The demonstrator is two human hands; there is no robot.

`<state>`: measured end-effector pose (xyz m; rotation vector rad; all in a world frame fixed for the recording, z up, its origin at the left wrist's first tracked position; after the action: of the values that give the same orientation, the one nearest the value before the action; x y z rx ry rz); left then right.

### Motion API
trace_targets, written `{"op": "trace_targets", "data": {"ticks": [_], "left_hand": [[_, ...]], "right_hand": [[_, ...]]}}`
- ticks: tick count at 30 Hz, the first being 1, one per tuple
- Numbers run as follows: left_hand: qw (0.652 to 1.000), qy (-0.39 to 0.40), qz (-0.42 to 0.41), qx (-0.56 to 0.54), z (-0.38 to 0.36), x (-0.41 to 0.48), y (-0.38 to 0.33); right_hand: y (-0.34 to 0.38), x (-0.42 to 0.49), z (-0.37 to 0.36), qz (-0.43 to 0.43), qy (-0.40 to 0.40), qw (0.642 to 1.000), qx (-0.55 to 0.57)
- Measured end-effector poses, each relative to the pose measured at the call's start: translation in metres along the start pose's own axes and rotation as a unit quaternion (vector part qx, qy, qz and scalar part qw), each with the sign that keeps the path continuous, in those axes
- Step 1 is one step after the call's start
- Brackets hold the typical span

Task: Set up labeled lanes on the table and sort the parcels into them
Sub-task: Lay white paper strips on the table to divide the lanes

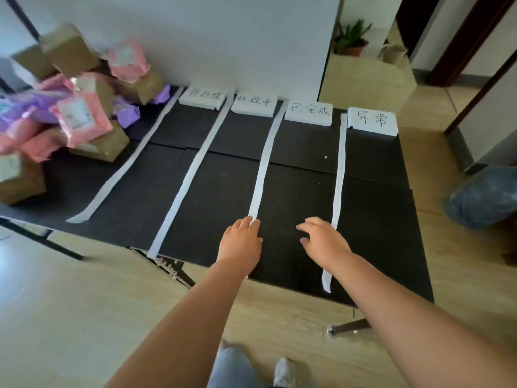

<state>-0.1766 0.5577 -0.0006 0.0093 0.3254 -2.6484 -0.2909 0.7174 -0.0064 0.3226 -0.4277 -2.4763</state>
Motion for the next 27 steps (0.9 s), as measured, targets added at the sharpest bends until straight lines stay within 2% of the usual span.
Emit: {"op": "trace_targets", "data": {"ticks": [7,20,27], "left_hand": [[0.997,-0.027,0.065,-0.026,0.040,-0.007,0.087],[0.992,-0.051,0.118,-0.011,0.126,-0.044,0.350],[0.987,-0.075,0.143,-0.024,0.159,-0.034,0.445]], "right_hand": [[0.105,0.036,-0.005,0.060,-0.020,0.998,-0.007],[0.377,0.071,-0.106,0.109,-0.015,0.990,0.083],[0.474,0.097,-0.125,0.135,-0.032,0.984,0.115]]}}
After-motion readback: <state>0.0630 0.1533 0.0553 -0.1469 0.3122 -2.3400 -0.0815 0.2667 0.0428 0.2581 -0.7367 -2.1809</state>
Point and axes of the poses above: each hand's wrist, its own x-axis towards the middle knuckle, its own z-axis out of the back of the hand, y = z × x, the point moved 1 cm from there along x, towards the middle knuckle, and after that the axes turned 10 degrees about -y, right-handed, at the moved point
